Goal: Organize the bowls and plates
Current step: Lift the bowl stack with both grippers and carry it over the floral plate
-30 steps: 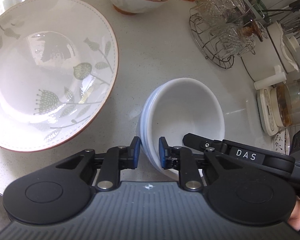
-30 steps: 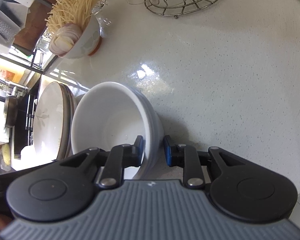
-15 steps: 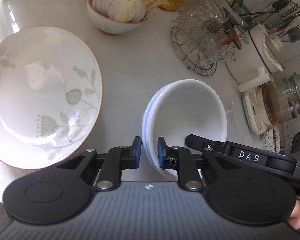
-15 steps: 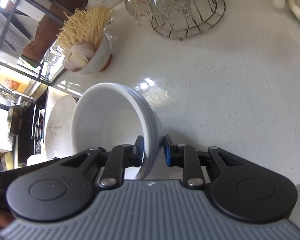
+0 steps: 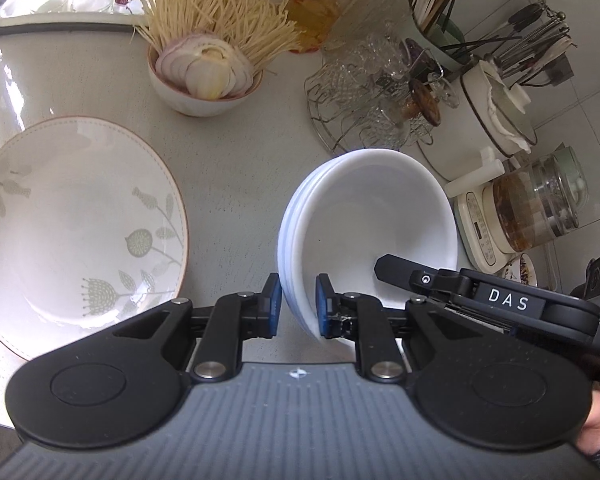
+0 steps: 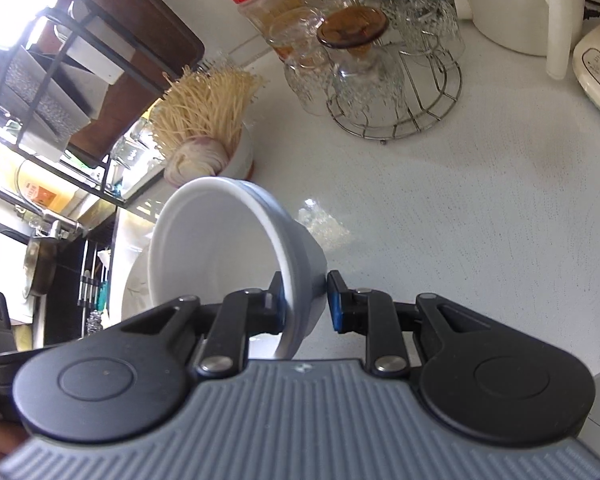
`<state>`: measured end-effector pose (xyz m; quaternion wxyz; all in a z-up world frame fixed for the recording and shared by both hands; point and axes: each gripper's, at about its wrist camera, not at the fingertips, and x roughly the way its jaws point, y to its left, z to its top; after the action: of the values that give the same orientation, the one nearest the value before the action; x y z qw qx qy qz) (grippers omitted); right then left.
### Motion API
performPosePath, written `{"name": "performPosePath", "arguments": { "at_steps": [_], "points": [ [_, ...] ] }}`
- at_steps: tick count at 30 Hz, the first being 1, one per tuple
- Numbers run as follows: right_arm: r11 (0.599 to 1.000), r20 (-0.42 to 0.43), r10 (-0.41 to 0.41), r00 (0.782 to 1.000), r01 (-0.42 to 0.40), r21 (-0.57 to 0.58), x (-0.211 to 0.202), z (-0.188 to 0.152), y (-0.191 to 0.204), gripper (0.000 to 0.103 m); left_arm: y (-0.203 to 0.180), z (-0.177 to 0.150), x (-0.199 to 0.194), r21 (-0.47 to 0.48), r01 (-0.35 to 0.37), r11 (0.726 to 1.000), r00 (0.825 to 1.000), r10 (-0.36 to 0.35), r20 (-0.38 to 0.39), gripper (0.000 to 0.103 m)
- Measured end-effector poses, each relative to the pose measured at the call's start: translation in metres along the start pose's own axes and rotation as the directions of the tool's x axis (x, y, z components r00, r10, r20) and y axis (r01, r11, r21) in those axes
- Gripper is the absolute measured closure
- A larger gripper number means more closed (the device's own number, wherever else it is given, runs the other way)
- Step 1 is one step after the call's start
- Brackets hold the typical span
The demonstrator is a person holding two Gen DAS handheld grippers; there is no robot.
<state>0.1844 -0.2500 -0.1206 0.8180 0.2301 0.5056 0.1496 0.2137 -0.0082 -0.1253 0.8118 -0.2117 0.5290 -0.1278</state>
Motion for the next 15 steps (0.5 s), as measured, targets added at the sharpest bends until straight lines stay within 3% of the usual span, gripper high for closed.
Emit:
{"name": "performPosePath", "arguments": {
  "at_steps": [15],
  "points": [
    [0.999, 0.059, 0.019, 0.998, -0.017, -0.037, -0.013, 0.006, 0.028, 0.078, 0.01, 0.006, -0.029, -0.017, 0.034, 0.999, 0.998, -0.033, 0.059, 0.082]
  ]
}}
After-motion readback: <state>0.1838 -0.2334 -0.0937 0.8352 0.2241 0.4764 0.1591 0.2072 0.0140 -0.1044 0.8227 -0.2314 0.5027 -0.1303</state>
